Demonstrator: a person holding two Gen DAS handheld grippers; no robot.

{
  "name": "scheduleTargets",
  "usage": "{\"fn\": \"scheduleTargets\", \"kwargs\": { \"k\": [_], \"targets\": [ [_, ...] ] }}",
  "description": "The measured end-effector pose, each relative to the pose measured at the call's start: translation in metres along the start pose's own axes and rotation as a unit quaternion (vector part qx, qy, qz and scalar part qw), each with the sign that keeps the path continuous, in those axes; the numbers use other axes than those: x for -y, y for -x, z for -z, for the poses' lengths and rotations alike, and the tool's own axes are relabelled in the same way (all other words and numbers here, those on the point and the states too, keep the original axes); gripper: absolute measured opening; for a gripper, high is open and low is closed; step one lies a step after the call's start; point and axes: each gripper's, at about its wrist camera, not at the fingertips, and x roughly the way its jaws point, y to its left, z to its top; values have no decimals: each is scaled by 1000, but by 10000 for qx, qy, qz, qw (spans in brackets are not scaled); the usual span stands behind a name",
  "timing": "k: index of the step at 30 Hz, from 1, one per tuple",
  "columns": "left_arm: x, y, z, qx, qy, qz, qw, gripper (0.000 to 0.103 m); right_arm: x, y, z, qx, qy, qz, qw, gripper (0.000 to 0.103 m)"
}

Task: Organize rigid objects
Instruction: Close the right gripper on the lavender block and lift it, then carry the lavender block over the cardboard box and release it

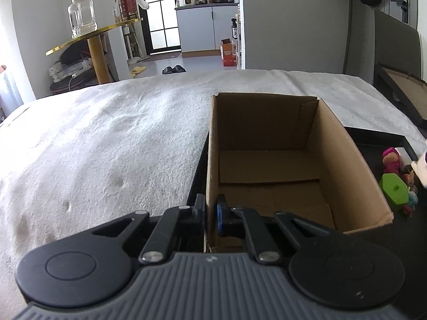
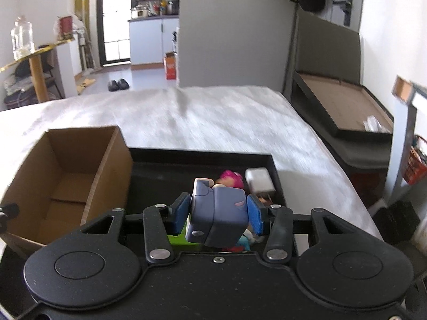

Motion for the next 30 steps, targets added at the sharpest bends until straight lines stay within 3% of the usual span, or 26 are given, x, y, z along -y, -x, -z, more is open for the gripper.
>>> {"fn": "scheduleTargets", "kwargs": {
  "k": [19, 30],
  "targets": [
    [-9, -2, 0, -20, 83, 135, 9999, 7, -53, 15, -20, 615, 512, -681, 9945, 45],
    [-12, -3, -2, -52, 132, 193, 9997, 7, -79, 10, -23, 750, 895, -1108, 9870, 45]
  ]
}}
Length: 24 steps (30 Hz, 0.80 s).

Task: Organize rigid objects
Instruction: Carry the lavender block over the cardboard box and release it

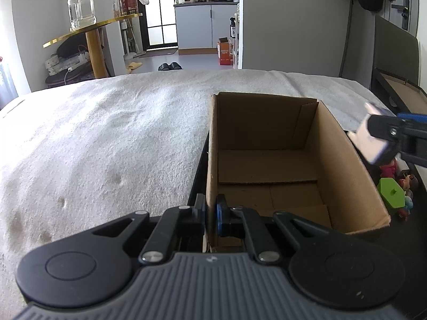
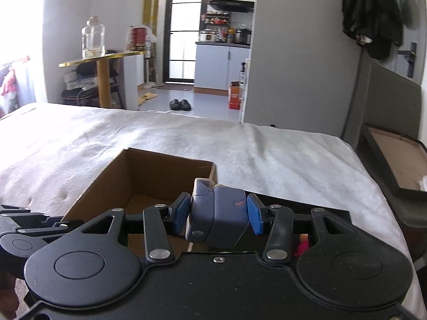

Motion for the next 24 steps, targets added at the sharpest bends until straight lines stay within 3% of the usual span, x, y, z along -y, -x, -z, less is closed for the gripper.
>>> {"fn": "scheduleTargets", "kwargs": {
  "k": [10, 14, 24],
  "targets": [
    [0, -1, 0, -20, 28, 9, 10000, 7, -24, -6, -11, 166, 307, -646, 9973, 48],
    [1, -4, -2, -59, -13, -16, 10000, 7, -26, -3, -12, 230, 478, -335, 9980, 65],
    [5, -5, -4, -96, -123, -121, 9998, 7, 16, 11, 4, -42, -216, 123, 9997, 74]
  ]
}}
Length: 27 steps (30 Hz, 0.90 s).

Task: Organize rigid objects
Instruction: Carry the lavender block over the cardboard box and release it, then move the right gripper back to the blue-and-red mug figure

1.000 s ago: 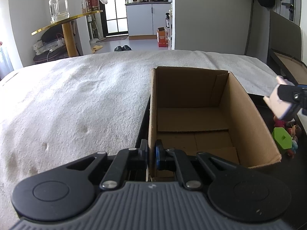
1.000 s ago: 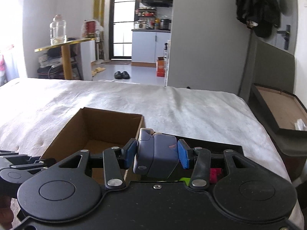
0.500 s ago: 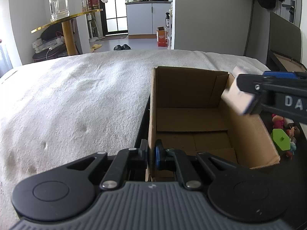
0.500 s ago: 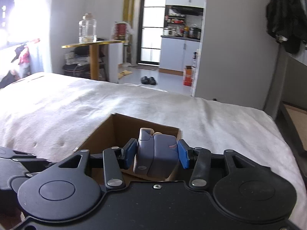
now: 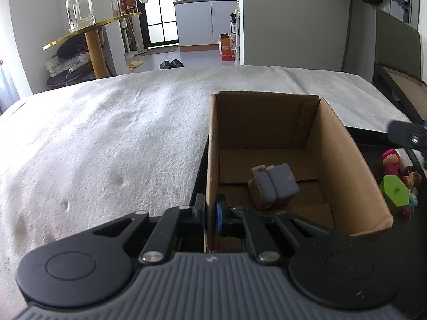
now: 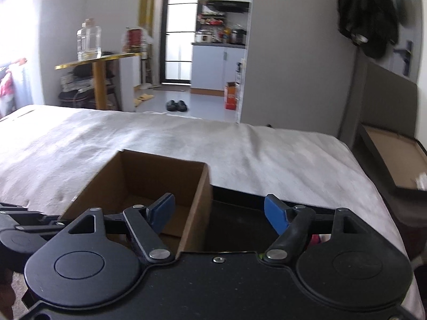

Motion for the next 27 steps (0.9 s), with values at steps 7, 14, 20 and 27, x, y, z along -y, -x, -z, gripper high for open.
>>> {"fn": "scheduleTargets", "kwargs": {
  "k": [7, 14, 20, 27],
  "targets": [
    [7, -1, -4, -125, -126, -258, 9995, 13, 23, 0, 16, -240, -362, 170, 9989, 74],
    [16, 8, -9, -11, -225, -441, 9988, 88, 46, -1, 30, -446, -702, 351, 9959, 74],
    [28, 11, -15, -14, -315, -454, 9985, 92, 62, -4, 42, -572, -856, 440, 9937, 76],
    [40, 9, -18, -53, -379, -574, 9976, 94, 81, -9, 57, -754, -1077, 469, 9902, 76]
  ]
}}
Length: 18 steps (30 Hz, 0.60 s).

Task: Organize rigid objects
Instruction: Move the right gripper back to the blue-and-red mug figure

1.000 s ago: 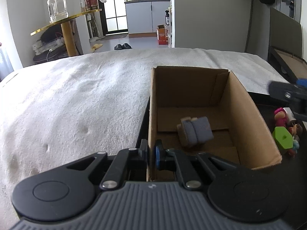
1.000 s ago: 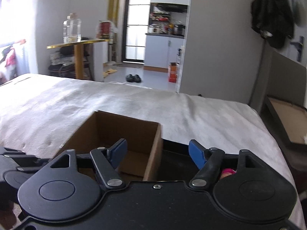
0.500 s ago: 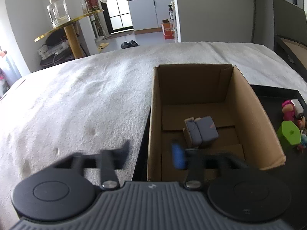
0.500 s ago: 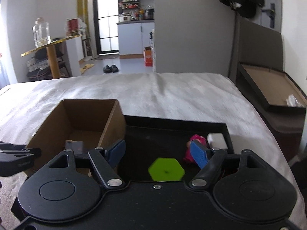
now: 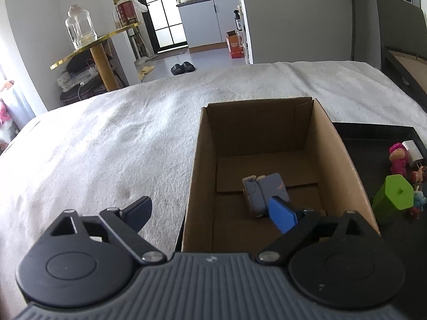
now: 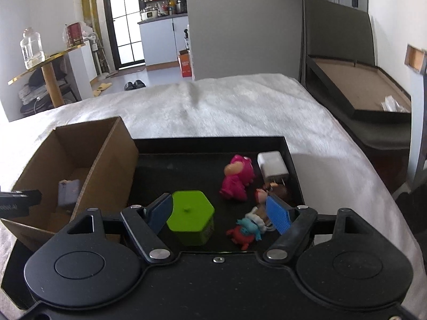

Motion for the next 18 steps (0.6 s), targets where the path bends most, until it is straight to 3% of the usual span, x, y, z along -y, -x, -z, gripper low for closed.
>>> {"fn": "scheduleTargets", "kwargs": {
  "k": [11, 14, 18],
  "targets": [
    [13, 3, -4, 35, -215, -316, 9993, 99, 16, -21, 11, -277, -119, -139, 9994, 76],
    [13, 3, -5, 47, -219, -403, 9989, 100, 24, -26, 14, -258, -317, -11, 9992, 74],
    [15, 2, -7, 36, -271, -521, 9983, 100, 37, -34, 18, -340, -610, 17, 9976, 58]
  ]
}}
